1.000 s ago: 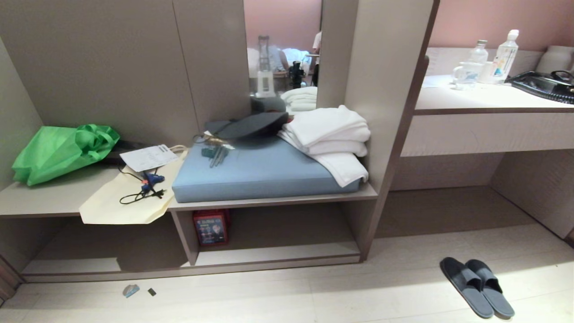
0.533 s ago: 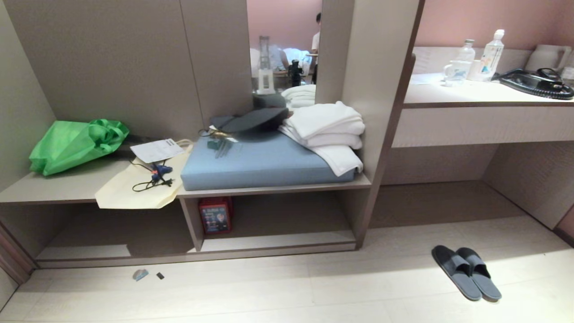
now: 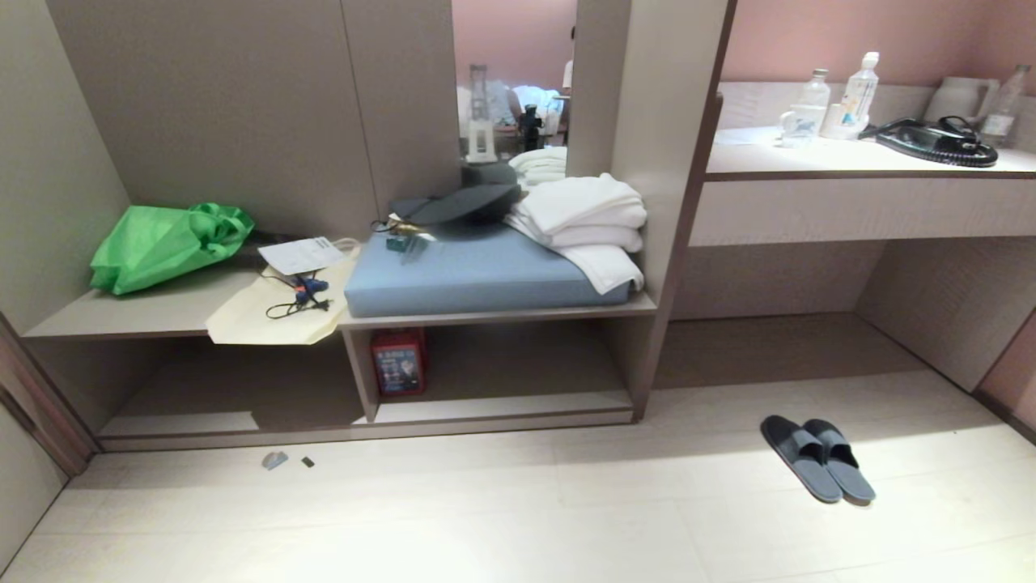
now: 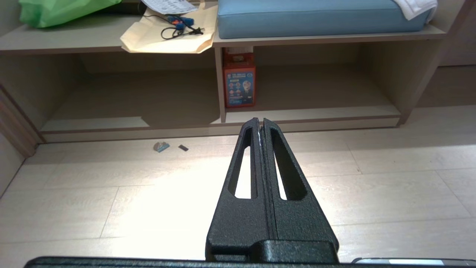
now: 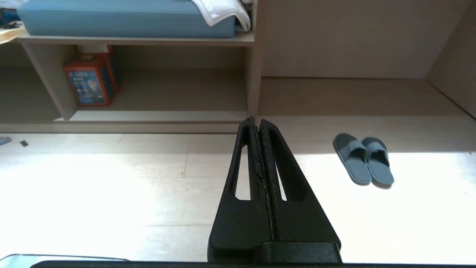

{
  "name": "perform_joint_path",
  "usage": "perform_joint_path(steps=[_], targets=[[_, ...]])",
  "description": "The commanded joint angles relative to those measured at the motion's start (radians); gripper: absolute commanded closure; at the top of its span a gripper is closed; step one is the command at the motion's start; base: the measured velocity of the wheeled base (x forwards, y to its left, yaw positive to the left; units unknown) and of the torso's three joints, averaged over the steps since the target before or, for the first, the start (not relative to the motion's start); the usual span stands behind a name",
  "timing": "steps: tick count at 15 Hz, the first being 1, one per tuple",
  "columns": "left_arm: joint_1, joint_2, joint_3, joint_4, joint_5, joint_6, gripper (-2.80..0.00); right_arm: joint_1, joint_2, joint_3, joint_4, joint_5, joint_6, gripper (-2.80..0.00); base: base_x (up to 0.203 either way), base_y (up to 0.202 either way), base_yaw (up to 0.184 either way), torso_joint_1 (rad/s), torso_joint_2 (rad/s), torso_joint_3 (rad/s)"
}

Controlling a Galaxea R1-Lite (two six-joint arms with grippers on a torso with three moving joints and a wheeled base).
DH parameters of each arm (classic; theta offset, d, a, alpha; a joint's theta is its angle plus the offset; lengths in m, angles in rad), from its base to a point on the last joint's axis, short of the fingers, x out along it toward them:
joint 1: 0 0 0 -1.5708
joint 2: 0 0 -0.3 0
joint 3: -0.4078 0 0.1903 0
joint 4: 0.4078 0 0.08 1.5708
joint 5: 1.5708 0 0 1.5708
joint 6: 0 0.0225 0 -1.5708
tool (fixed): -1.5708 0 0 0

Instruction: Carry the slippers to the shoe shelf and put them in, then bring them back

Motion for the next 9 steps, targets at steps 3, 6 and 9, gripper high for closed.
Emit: perform_joint_path(steps=[3, 6, 9], targets=[[0.0, 0.0, 0.0, 0.0, 0.0, 0.0, 0.0, 0.0, 0.0, 0.0, -0.001, 0.001, -0.002, 0.0, -0.197, 0.0, 0.0, 0.002, 0.0, 0.008], [0.0, 0.0, 0.0, 0.0, 0.0, 0.0, 0.0, 0.0, 0.0, 0.0, -0.001, 0.001, -0.002, 0.0, -0.195, 0.0, 0.001, 0.0, 0.01, 0.003], [0.0, 0.0, 0.0, 0.0, 0.0, 0.0, 0.0, 0.0, 0.0, 0.0, -0.001, 0.001, -0.002, 0.0, -0.195, 0.0, 0.0, 0.002, 0.0, 0.007]])
